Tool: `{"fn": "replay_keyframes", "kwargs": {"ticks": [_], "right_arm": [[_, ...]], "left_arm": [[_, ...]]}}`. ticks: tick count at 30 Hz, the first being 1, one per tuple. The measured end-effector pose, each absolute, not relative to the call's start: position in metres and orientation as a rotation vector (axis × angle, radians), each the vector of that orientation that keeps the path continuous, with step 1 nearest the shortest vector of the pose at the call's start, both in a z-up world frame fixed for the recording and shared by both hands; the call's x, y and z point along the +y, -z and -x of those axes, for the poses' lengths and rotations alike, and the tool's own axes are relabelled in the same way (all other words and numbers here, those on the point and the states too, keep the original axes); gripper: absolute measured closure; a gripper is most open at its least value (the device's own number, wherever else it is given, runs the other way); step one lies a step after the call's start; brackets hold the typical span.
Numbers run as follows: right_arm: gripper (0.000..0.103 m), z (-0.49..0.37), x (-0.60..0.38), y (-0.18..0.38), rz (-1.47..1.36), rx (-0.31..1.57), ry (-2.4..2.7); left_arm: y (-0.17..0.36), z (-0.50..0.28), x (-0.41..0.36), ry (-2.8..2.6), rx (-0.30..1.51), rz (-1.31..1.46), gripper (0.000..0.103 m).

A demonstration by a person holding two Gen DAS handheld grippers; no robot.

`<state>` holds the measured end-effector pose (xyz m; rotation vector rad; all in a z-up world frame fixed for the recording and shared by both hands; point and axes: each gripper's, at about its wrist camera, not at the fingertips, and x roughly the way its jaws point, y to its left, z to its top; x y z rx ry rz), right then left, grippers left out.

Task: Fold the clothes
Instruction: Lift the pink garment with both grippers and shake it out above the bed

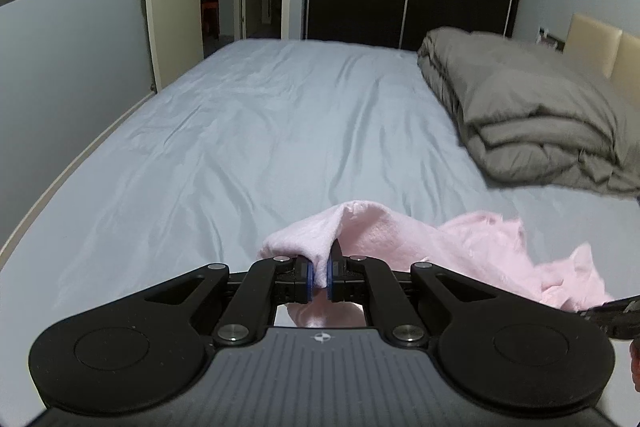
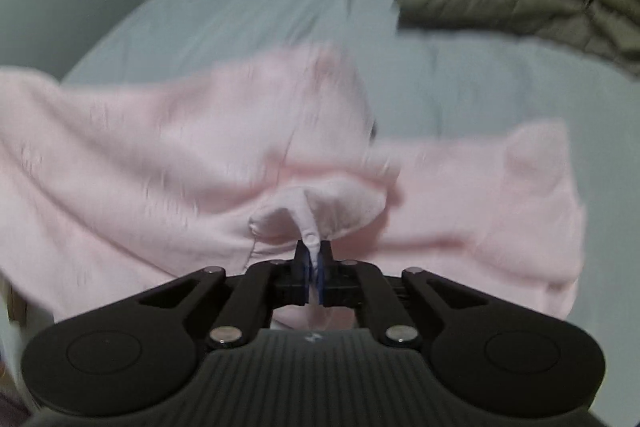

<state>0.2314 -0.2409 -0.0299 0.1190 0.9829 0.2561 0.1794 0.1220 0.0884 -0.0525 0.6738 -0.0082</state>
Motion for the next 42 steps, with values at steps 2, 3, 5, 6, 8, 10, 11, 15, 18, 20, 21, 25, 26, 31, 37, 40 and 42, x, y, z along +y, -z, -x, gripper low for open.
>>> {"fn": "replay_keyframes", "kwargs": {"ticks": [2, 3, 5, 6, 8, 10, 11, 15, 18, 20, 21, 25, 26, 31, 37, 40, 42], "right_arm": [[0.099, -0.235, -0.252, 0.010, -0.163, 0.908, -0.212], [0.099, -0.236, -0.258, 0.001, -0.186, 0.872, -0.189], [0.099, -0.235, -0.272, -0.021, -0.217, 0.788, -0.142], [0.100, -0.234, -0.278, -0.031, -0.230, 0.747, -0.123], [0.100, -0.230, -0.291, -0.052, -0.245, 0.667, -0.085], [0.100, -0.225, -0.304, -0.070, -0.244, 0.601, -0.038], [0.100, -0.223, -0.310, -0.078, -0.239, 0.573, -0.009], [0.100, -0.214, -0.345, -0.095, -0.265, 0.515, 0.145], [0.100, -0.203, -0.381, -0.099, -0.283, 0.504, 0.275], [0.100, -0.195, -0.407, -0.097, -0.305, 0.503, 0.357], [0.100, -0.190, -0.420, -0.097, -0.306, 0.502, 0.399], [0.100, -0.163, -0.472, -0.094, -0.293, 0.496, 0.563], [0.100, -0.153, -0.486, -0.090, -0.295, 0.497, 0.602], [0.100, -0.118, -0.542, -0.077, -0.268, 0.517, 0.760], [0.100, -0.074, -0.592, -0.065, -0.226, 0.534, 0.935], [0.099, -0.060, -0.608, -0.057, -0.210, 0.554, 0.977], [0.099, -0.056, -0.615, -0.051, -0.217, 0.579, 0.979]], "left_arm": [[-0.095, -0.180, 0.122, 0.001, 0.634, 0.077, 0.099], [-0.098, -0.179, 0.122, -0.002, 0.612, 0.092, 0.099], [-0.106, -0.178, 0.119, 0.016, 0.575, 0.115, 0.099], [-0.110, -0.177, 0.118, 0.025, 0.557, 0.127, 0.099], [-0.116, -0.175, 0.111, 0.052, 0.533, 0.129, 0.099], [-0.121, -0.172, 0.101, 0.102, 0.513, 0.136, 0.099], [-0.124, -0.171, 0.095, 0.144, 0.507, 0.141, 0.099], [-0.123, -0.165, 0.060, 0.320, 0.518, 0.118, 0.099], [-0.113, -0.157, 0.024, 0.478, 0.553, 0.046, 0.097], [-0.104, -0.152, 0.003, 0.565, 0.580, -0.020, 0.089], [-0.099, -0.149, -0.006, 0.599, 0.593, -0.058, 0.082], [-0.086, -0.143, -0.014, 0.607, 0.625, -0.126, 0.072], [-0.084, -0.143, -0.013, 0.601, 0.634, -0.128, 0.068], [-0.069, -0.149, -0.001, 0.539, 0.688, -0.135, 0.058], [-0.037, -0.140, 0.000, 0.530, 0.792, -0.211, 0.048], [-0.016, -0.134, -0.004, 0.537, 0.857, -0.239, 0.044], [-0.001, -0.129, -0.011, 0.560, 0.908, -0.253, 0.043]]}}
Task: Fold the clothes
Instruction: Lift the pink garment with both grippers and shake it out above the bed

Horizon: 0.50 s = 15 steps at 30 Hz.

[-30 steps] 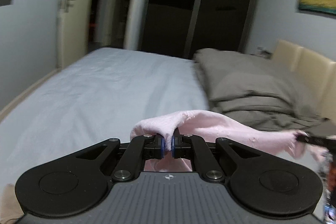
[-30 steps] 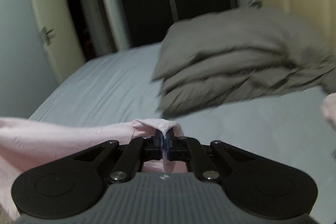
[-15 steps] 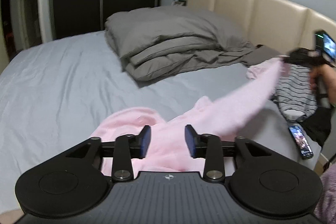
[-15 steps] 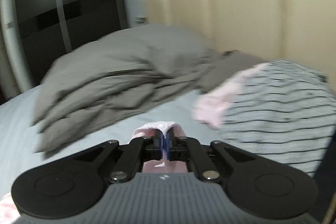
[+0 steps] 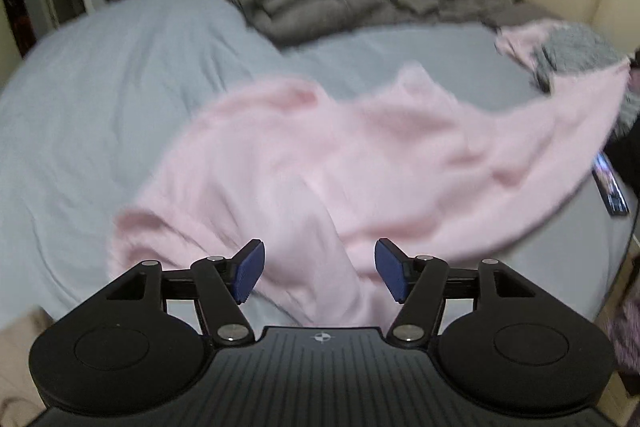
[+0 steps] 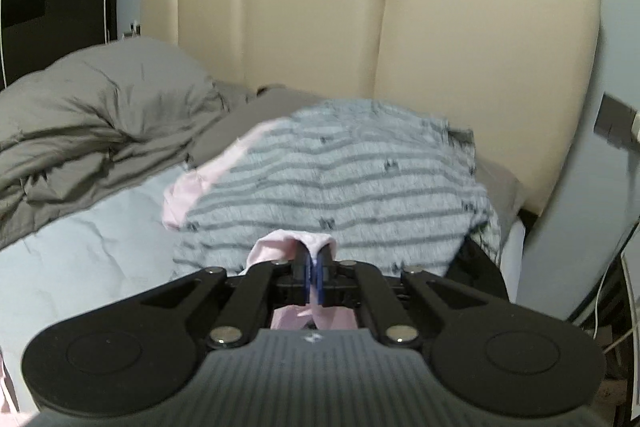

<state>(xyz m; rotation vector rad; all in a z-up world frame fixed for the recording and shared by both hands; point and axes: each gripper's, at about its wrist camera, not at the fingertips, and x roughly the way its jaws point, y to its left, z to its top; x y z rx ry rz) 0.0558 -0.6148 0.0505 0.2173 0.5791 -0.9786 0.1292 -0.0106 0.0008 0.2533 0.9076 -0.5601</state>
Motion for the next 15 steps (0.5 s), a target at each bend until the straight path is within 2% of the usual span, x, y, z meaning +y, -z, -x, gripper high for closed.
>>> {"fn": "replay_keyframes", "kwargs": {"ticks": [6, 7, 8, 9, 10, 12, 15], "right_arm": [[0.099, -0.055, -0.610, -0.043, -0.161, 0.630, 0.927], [0.099, -0.054, -0.607, -0.045, -0.158, 0.625, 0.926], [0.099, -0.053, -0.605, -0.048, -0.155, 0.619, 0.925], [0.099, -0.053, -0.604, -0.049, -0.161, 0.614, 0.927], [0.099, -0.053, -0.605, -0.050, -0.163, 0.609, 0.931], [0.099, -0.052, -0.606, -0.052, -0.168, 0.600, 0.940], [0.099, -0.051, -0.607, -0.054, -0.162, 0.596, 0.951]], "left_arm": [[0.043, -0.117, -0.033, 0.575, 1.007, -0.345, 0.044], [0.048, -0.118, -0.035, 0.559, 1.015, -0.352, 0.048], [0.052, -0.120, -0.035, 0.546, 1.026, -0.346, 0.070], [0.054, -0.124, -0.033, 0.530, 1.047, -0.326, 0.086], [0.054, -0.129, -0.029, 0.510, 1.066, -0.296, 0.089], [0.046, -0.135, -0.019, 0.477, 1.057, -0.243, 0.102], [0.015, -0.138, 0.003, 0.426, 0.967, -0.175, 0.103]]}}
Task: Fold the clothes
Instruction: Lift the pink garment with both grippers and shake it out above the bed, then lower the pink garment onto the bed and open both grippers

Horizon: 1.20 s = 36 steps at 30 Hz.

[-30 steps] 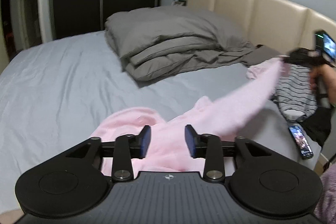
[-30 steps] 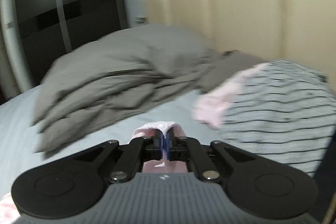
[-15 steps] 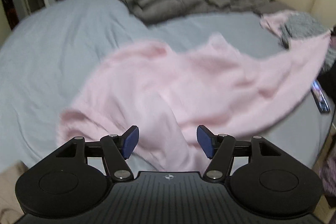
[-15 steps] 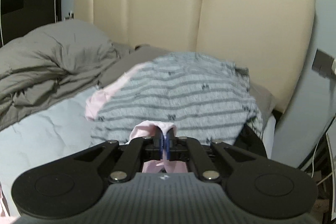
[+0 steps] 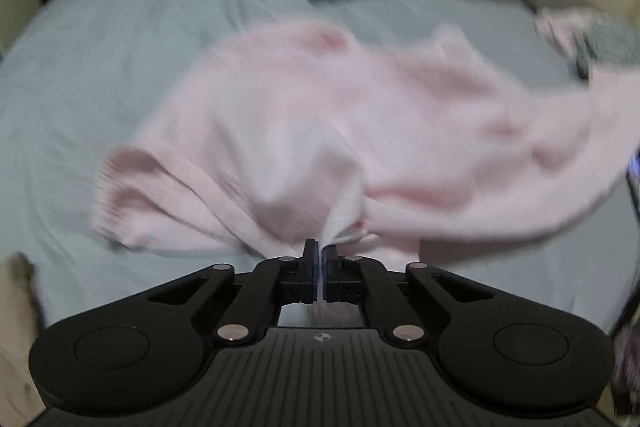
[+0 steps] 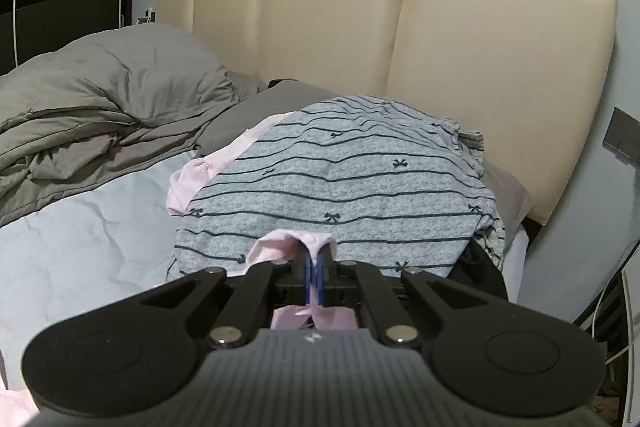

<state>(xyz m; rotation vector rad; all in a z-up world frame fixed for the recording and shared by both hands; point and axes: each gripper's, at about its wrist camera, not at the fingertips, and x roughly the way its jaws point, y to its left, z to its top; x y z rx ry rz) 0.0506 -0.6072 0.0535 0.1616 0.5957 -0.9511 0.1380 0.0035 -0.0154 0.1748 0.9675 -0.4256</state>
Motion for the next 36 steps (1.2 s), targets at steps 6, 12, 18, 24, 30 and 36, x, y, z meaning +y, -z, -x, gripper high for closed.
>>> {"fn": "replay_keyframes", "kwargs": {"ticks": [6, 12, 18, 24, 30, 36], "right_arm": [[0.099, -0.039, -0.615, -0.058, -0.182, 0.570, 0.988], [0.099, -0.022, -0.619, -0.065, -0.225, 0.559, 0.983], [0.100, -0.005, -0.616, -0.064, -0.236, 0.590, 0.967], [0.100, 0.011, -0.610, -0.059, -0.209, 0.629, 0.980], [0.099, 0.023, -0.614, -0.035, -0.168, 0.725, 1.030], [0.095, 0.024, -0.616, -0.019, -0.165, 0.810, 1.035]], "left_arm": [[-0.053, -0.129, 0.060, 0.325, 0.776, -0.041, 0.103], [-0.104, -0.088, 0.114, 0.288, 0.651, -0.008, 0.103], [-0.121, -0.038, 0.142, 0.303, 0.648, -0.058, 0.103], [-0.093, 0.011, 0.142, 0.363, 0.781, -0.126, 0.103], [-0.057, 0.037, 0.130, 0.457, 0.941, -0.196, 0.103], [-0.024, 0.041, 0.124, 0.533, 1.106, -0.251, 0.103]]}}
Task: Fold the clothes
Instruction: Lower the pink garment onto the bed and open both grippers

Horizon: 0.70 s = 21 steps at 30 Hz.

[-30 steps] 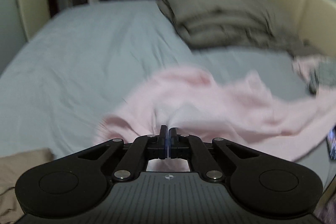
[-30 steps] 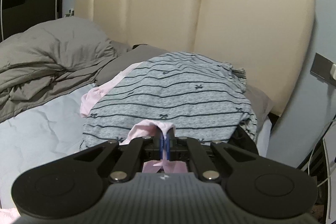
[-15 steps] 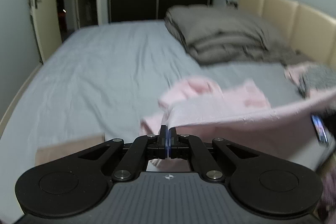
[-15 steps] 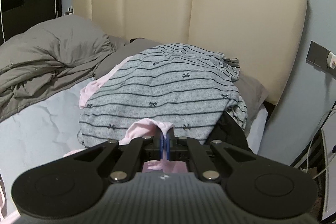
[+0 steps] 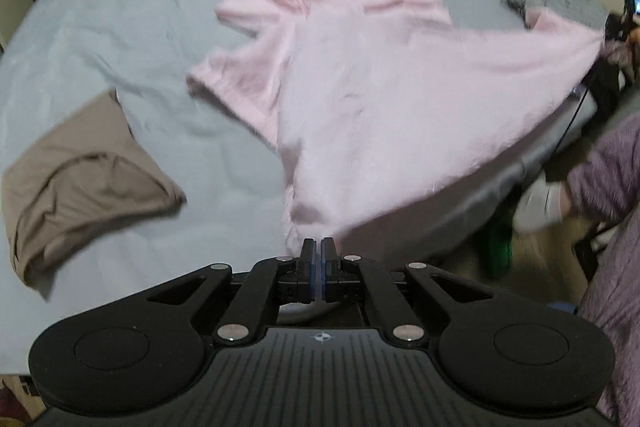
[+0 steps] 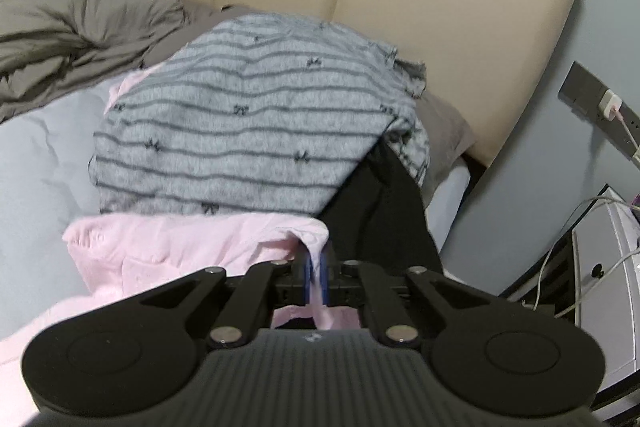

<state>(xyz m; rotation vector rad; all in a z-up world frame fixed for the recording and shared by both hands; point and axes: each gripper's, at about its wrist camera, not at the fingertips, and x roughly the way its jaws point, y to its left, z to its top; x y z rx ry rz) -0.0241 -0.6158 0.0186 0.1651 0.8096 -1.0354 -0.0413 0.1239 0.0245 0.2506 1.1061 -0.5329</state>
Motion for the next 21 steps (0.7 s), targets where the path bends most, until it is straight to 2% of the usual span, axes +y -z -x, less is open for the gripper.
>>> {"fn": "replay_keyframes", "kwargs": {"ticks": [2, 3, 4, 6, 7, 9, 16, 21], "right_arm": [[0.094, 0.024, -0.615, -0.017, -0.178, 0.821, 1.022], [0.087, 0.023, -0.615, -0.018, -0.182, 0.821, 1.016], [0.069, 0.023, -0.613, -0.018, -0.181, 0.820, 1.013], [0.048, 0.021, -0.609, -0.021, -0.172, 0.805, 1.011], [0.048, 0.019, -0.606, -0.024, -0.161, 0.792, 1.011], [0.048, 0.014, -0.601, -0.030, -0.139, 0.768, 1.010], [0.045, -0.020, -0.569, -0.051, -0.162, 0.652, 0.886], [0.042, -0.072, -0.528, -0.044, -0.178, 0.658, 0.704]], "left_arm": [[-0.020, 0.039, 0.125, 0.541, 1.134, -0.241, 0.102], [-0.021, 0.039, 0.127, 0.541, 1.132, -0.231, 0.095], [-0.022, 0.039, 0.130, 0.541, 1.128, -0.222, 0.091], [-0.024, 0.034, 0.133, 0.528, 1.116, -0.203, 0.074], [-0.025, 0.030, 0.135, 0.515, 1.106, -0.193, 0.071], [-0.027, 0.017, 0.138, 0.479, 1.085, -0.158, 0.057], [-0.021, -0.064, 0.154, 0.273, 1.021, 0.078, 0.053], [0.012, -0.123, 0.158, 0.207, 1.034, 0.228, 0.052]]}}
